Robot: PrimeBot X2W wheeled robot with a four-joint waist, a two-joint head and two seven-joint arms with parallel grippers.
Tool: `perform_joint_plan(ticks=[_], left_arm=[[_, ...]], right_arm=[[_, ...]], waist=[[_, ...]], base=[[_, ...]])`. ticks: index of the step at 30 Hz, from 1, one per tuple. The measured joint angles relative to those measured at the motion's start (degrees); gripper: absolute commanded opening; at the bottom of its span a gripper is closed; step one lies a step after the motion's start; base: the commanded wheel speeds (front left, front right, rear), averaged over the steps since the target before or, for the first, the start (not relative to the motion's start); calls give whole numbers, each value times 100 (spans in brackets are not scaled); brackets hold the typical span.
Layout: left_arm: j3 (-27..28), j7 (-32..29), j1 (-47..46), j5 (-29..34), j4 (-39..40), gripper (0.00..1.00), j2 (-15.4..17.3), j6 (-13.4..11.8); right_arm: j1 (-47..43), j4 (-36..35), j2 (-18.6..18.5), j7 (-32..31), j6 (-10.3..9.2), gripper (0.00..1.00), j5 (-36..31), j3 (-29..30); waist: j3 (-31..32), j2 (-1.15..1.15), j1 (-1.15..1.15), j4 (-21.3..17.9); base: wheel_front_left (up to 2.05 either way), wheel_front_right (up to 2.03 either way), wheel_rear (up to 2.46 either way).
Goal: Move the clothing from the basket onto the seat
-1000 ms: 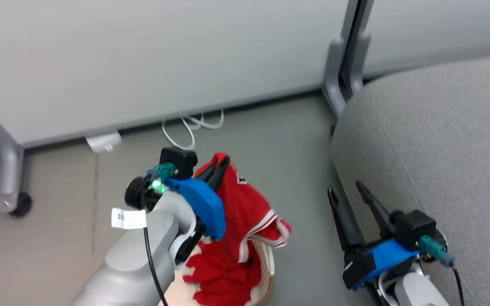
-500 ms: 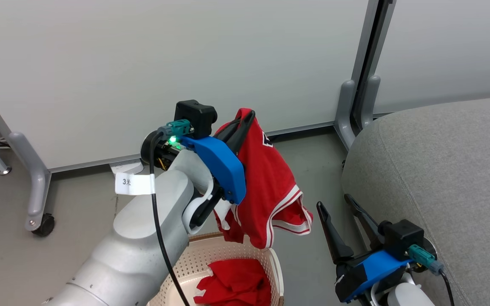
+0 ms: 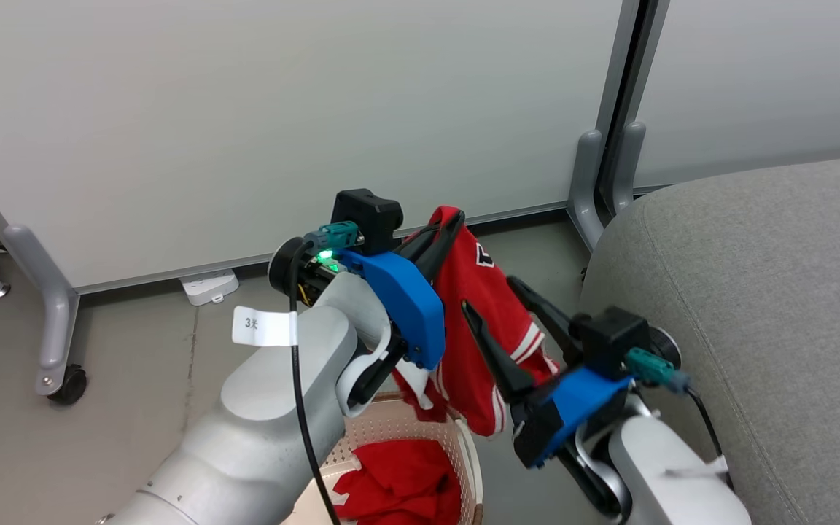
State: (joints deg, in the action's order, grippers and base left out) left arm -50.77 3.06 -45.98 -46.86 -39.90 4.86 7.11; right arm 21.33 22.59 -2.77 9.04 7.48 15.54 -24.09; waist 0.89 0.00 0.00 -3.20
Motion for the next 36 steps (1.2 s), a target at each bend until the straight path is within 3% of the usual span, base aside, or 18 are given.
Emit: perform_joint_plan(ticks=[10, 20, 21, 24, 36], left_arm=[[-247, 1, -13, -89, 14, 0, -107, 1], [-526, -1, -117, -300, 230, 0, -156, 9], [-548, -2, -121, -320, 247, 0, -160, 9], [-590, 8, -153, -366, 266, 0, -160, 10], [-731, 108, -237, -511, 187, 0, -138, 10]], right_arm=[[994, 1105, -4, -245, 0, 100, -73, -232], [1577, 2310, -4, -545, 0, 100, 420, -1006], [1606, 2399, -3, -547, 0, 90, 490, -1072], [1670, 2630, -3, -568, 0, 0, 679, -1260], [1920, 3090, -4, -294, 0, 0, 1129, -1653]], waist=[[22, 0, 0, 71], [-6, 0, 0, 136], [-7, 0, 0, 145], [1, 0, 0, 168], [48, 0, 0, 144]], base=[[0, 0, 0], [0, 0, 0], [0, 0, 0], [0, 0, 0], [0, 0, 0]])
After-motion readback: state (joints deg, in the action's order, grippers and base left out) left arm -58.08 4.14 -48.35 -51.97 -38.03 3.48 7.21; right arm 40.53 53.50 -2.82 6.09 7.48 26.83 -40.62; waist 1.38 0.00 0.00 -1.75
